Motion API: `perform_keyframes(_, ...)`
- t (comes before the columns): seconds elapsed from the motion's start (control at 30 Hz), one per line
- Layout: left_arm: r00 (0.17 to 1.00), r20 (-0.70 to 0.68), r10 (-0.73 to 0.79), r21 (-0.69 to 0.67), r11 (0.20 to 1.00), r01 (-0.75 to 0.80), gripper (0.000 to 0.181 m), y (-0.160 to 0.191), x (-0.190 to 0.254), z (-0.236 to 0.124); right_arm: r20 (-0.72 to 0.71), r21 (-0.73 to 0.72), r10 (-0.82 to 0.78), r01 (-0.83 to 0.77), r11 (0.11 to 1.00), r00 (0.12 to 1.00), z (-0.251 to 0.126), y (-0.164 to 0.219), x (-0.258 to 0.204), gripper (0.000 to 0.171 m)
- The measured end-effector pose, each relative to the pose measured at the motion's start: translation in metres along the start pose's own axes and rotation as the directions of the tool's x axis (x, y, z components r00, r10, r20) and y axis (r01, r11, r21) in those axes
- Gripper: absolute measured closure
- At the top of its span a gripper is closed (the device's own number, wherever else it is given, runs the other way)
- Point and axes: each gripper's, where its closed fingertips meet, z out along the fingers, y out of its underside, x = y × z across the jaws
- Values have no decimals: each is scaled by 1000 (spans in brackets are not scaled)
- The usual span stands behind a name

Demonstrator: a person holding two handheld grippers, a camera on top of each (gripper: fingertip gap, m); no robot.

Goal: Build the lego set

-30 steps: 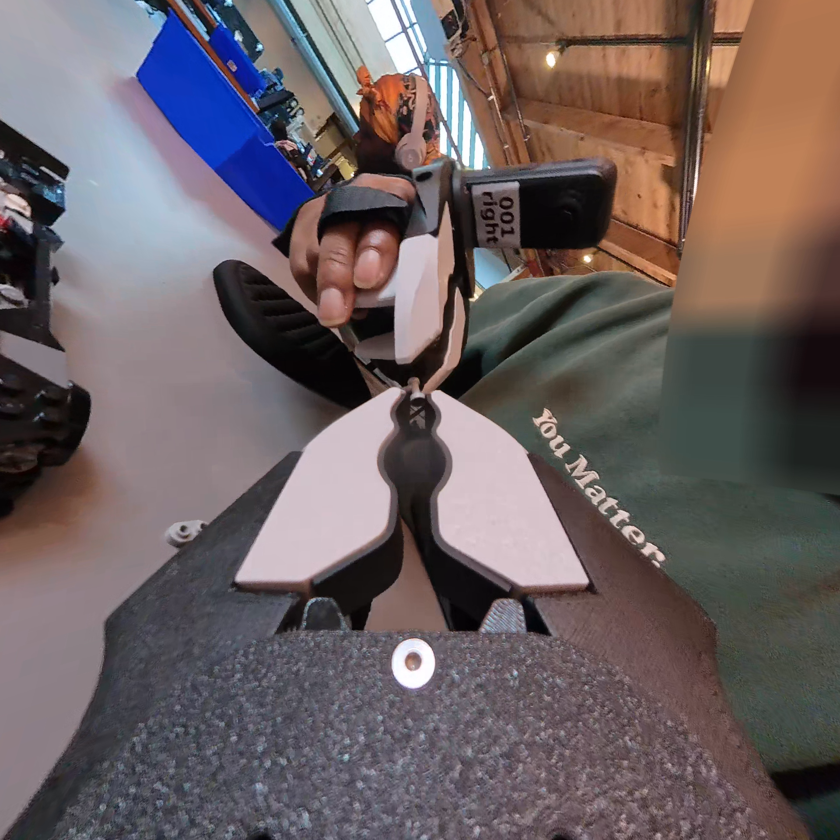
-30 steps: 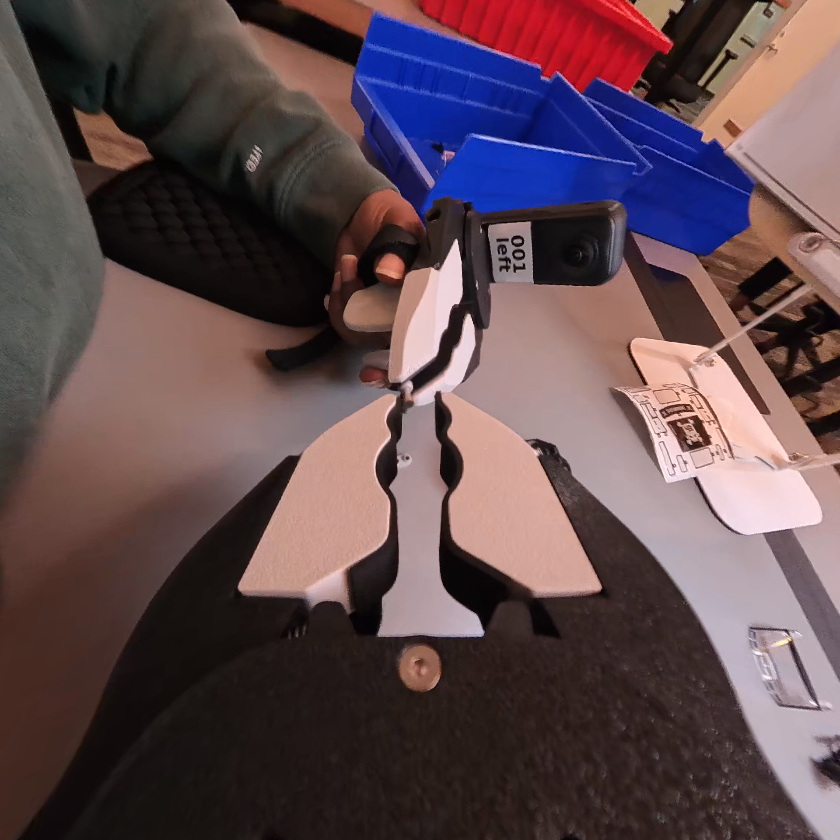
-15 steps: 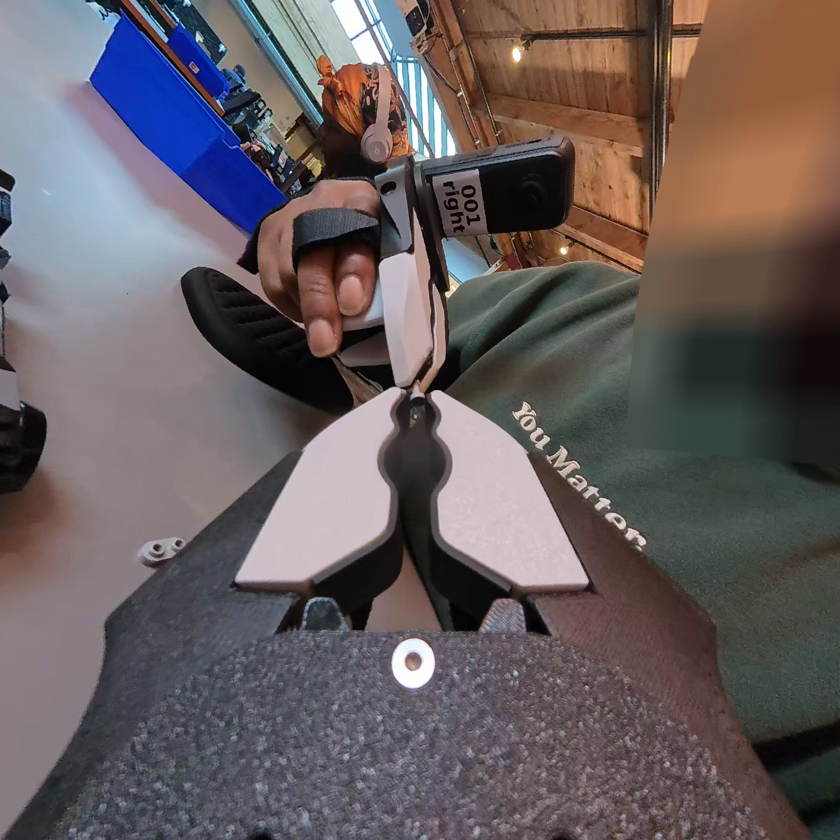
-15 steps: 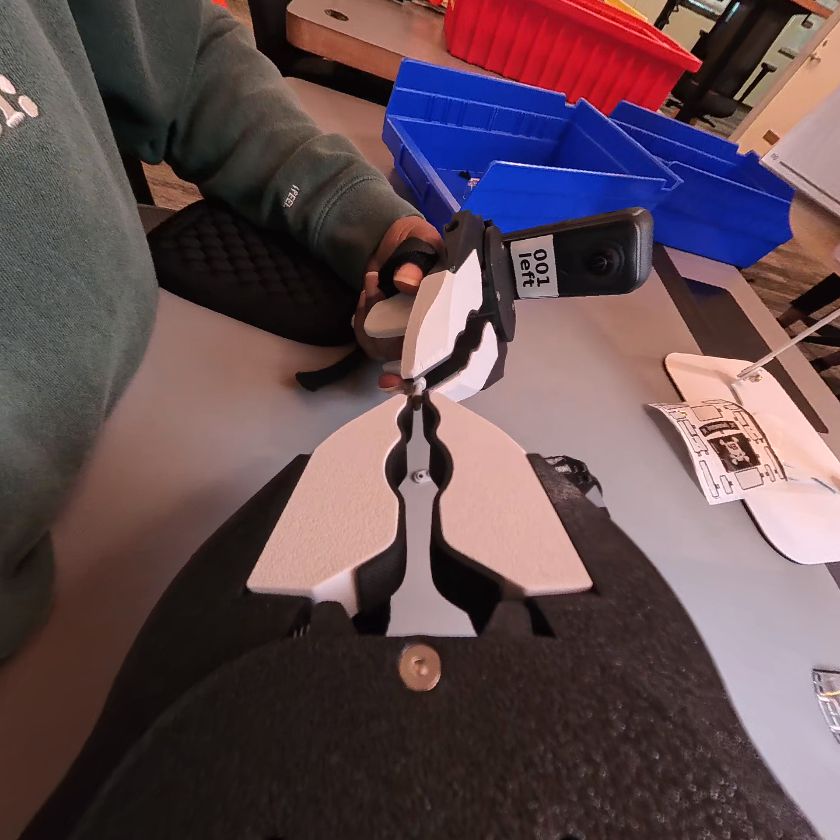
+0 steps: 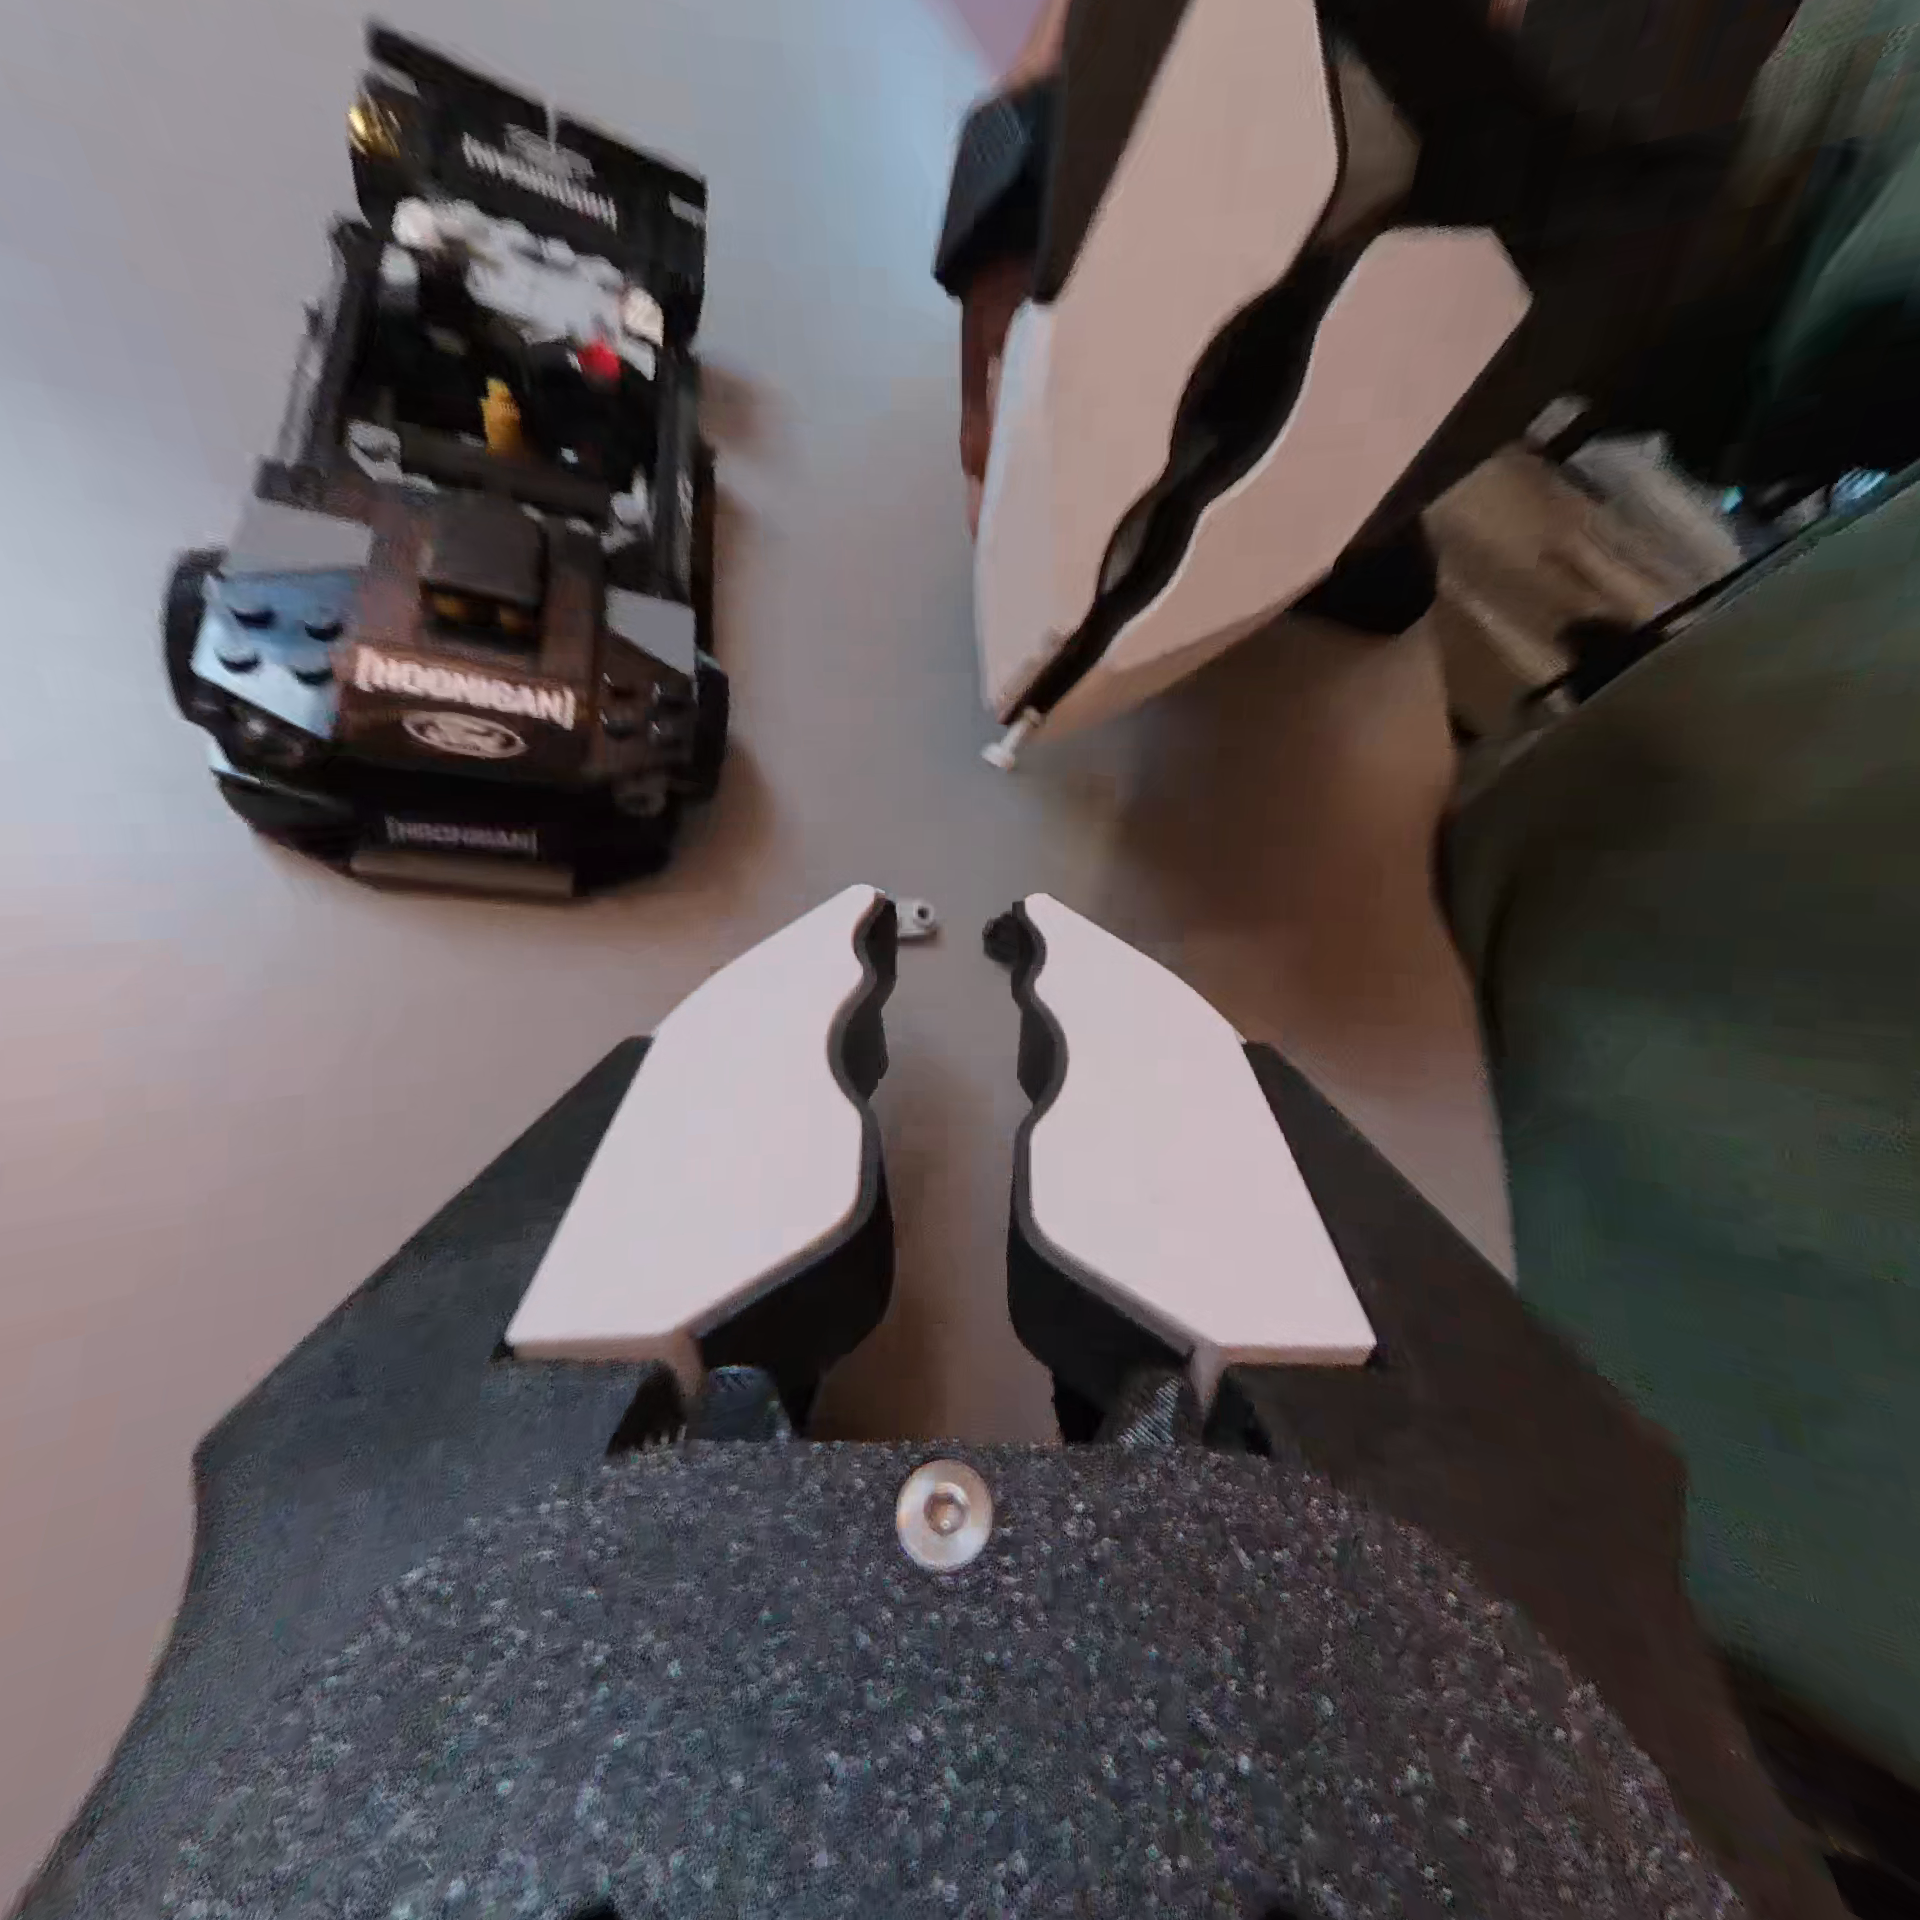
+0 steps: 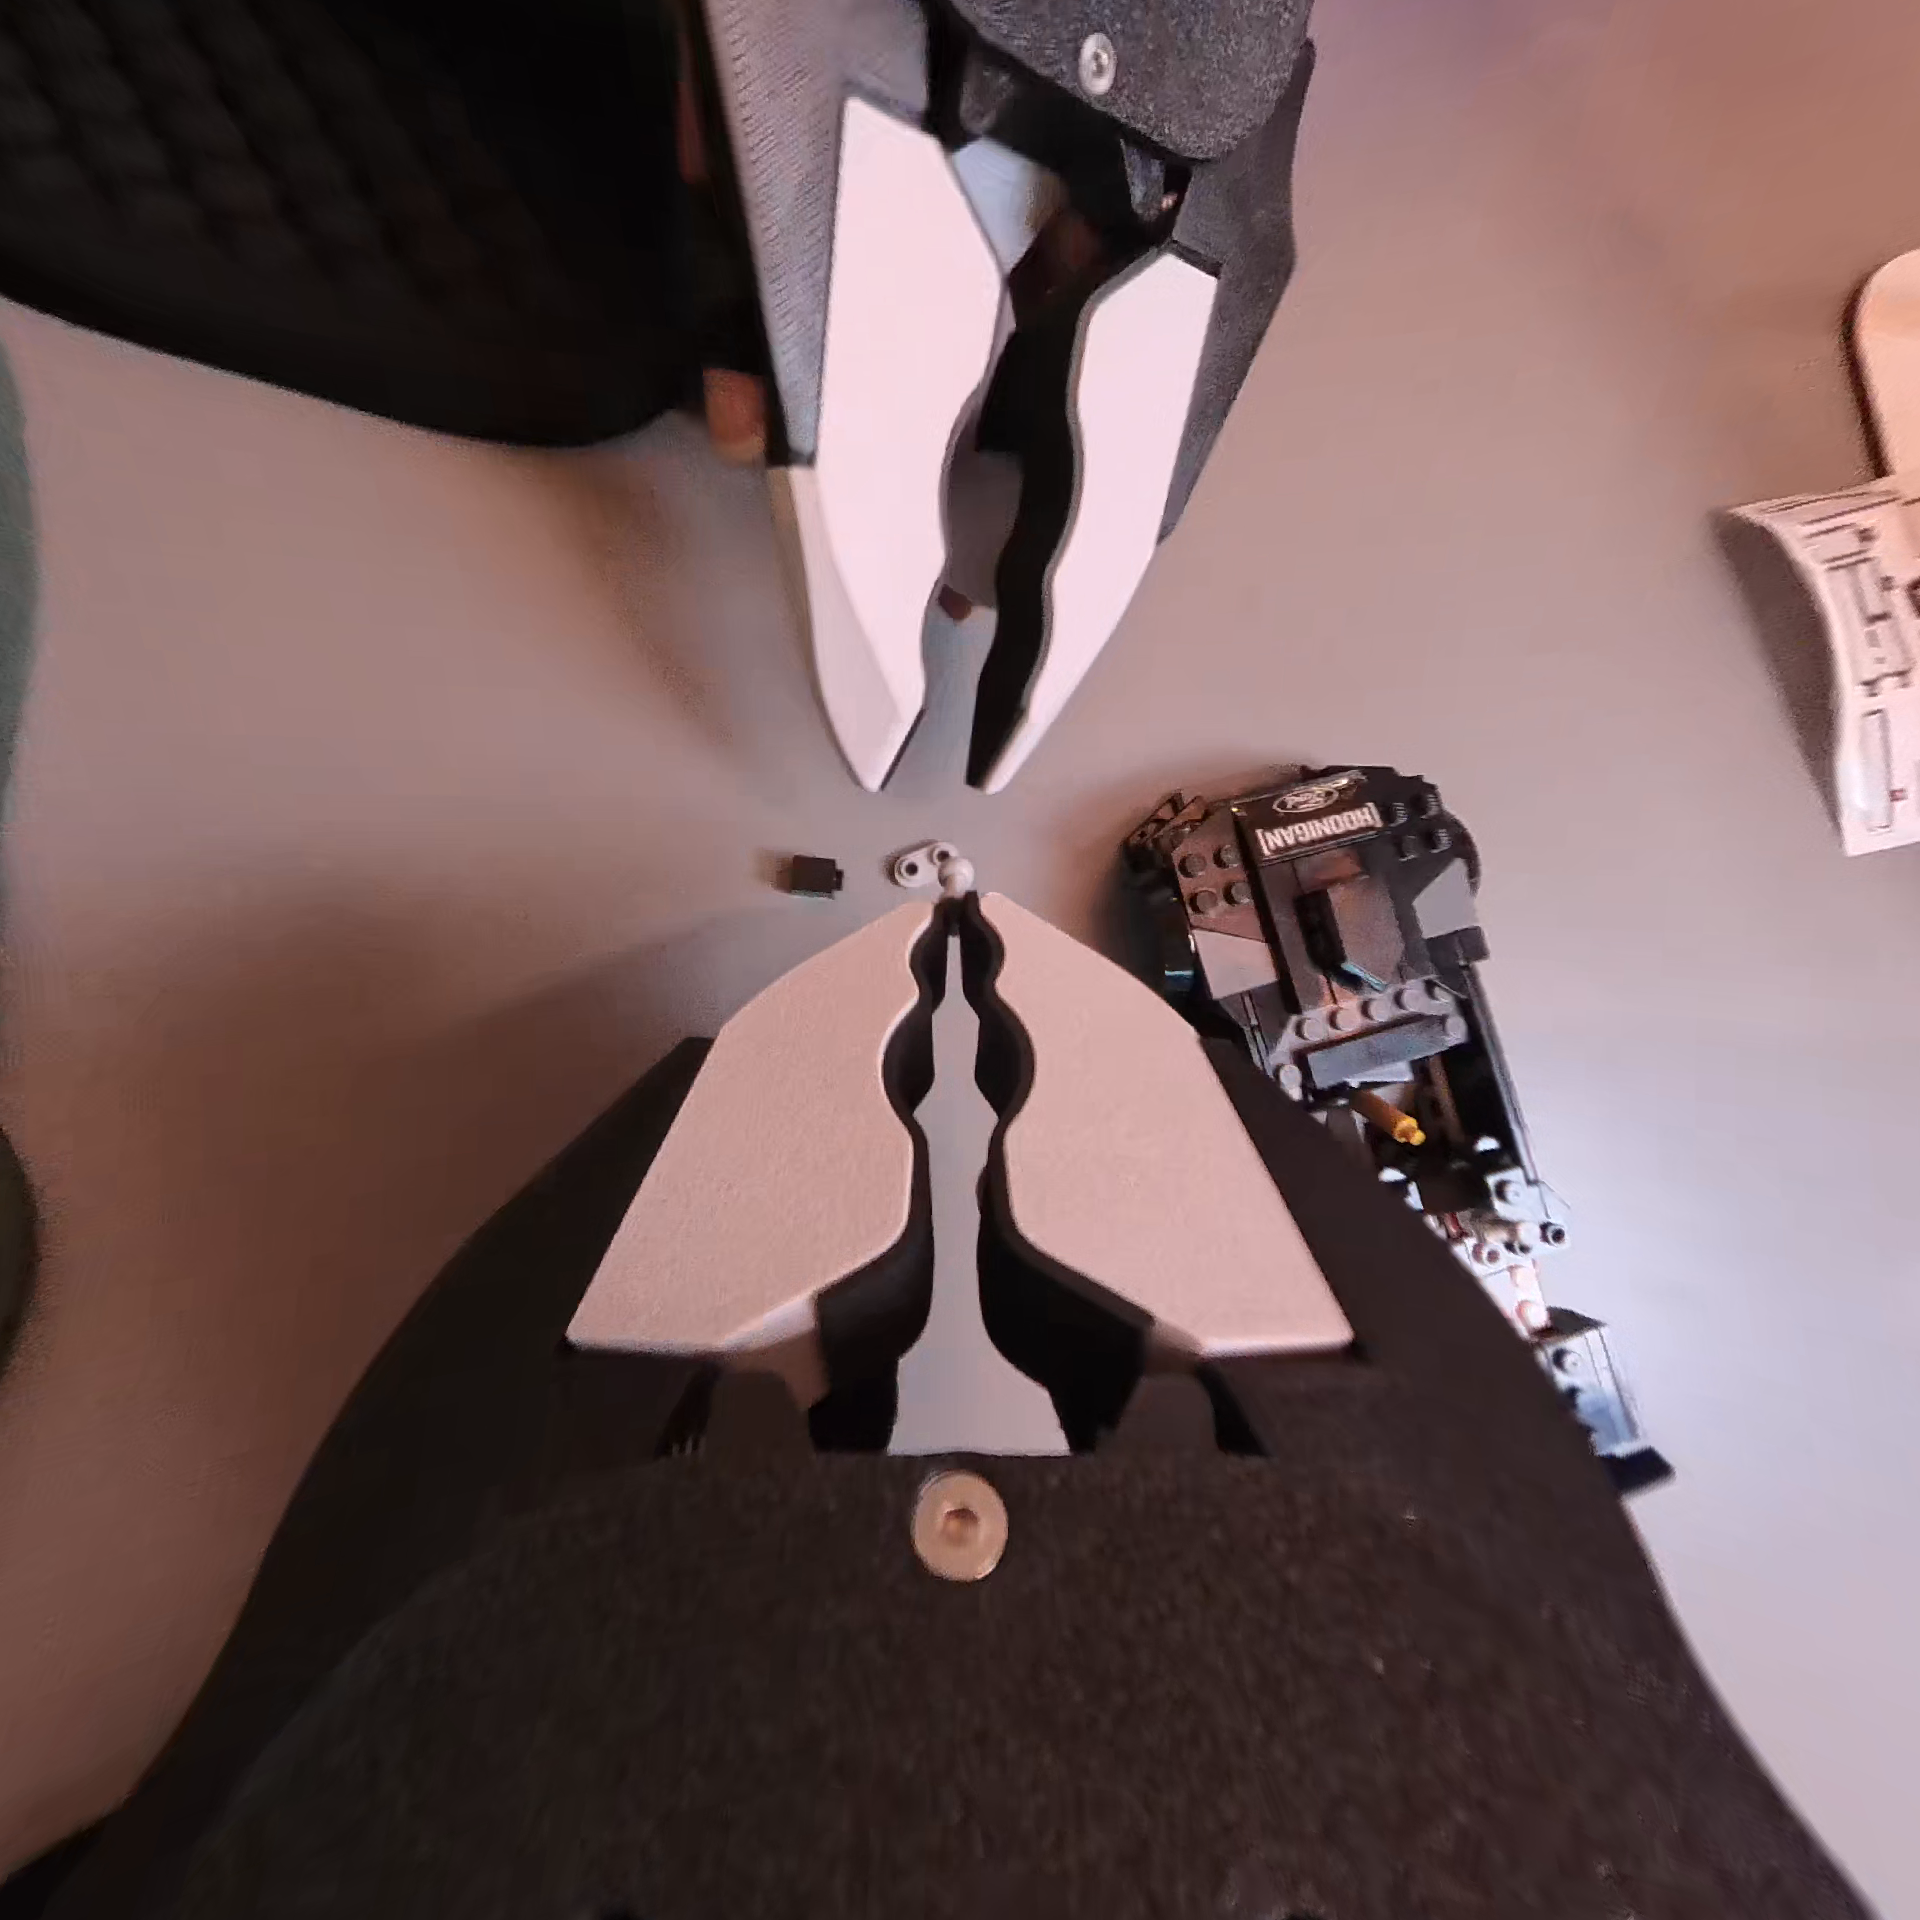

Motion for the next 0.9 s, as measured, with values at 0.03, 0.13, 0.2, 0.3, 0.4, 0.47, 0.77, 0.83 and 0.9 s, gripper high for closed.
perform_keyframes(0.03,1000,25,8,-30,1000,-8,160,6,-1,4,10,-22,-5,5,1000,1000,3,2,1,168)
perform_keyframes(0.13,996,77,52,-88,995,-45,161,14,-3,13,21,-65,-10,11,998,1000,8,7,4,168)
perform_keyframes(0.2,991,107,80,-112,991,-68,162,14,-5,16,16,-71,0,2,998,1000,8,9,5,168)
perform_keyframes(0.3,985,120,124,-159,982,-105,162,13,-5,22,0,-76,21,-21,997,1000,6,15,5,168)
perform_keyframes(0.4,980,114,161,-197,971,-137,165,11,-3,30,-19,-77,47,-49,996,999,1,22,5,168)
perform_keyframes(0.47,979,99,177,-211,965,-153,165,10,0,34,-31,-69,69,-71,995,997,-5,27,4,168)
perform_keyframes(0.77,965,107,240,-224,951,-212,160,11,7,34,-81,-16,148,-150,989,986,-24,42,-2,168)
perform_keyframes(0.83,956,131,264,-264,938,-223,161,17,5,38,-80,-12,172,-173,985,982,-26,44,-5,168)
perform_keyframes(0.9,942,147,303,-280,926,-254,166,15,6,42,-67,-12,204,-205,979,977,-25,46,-10,168)
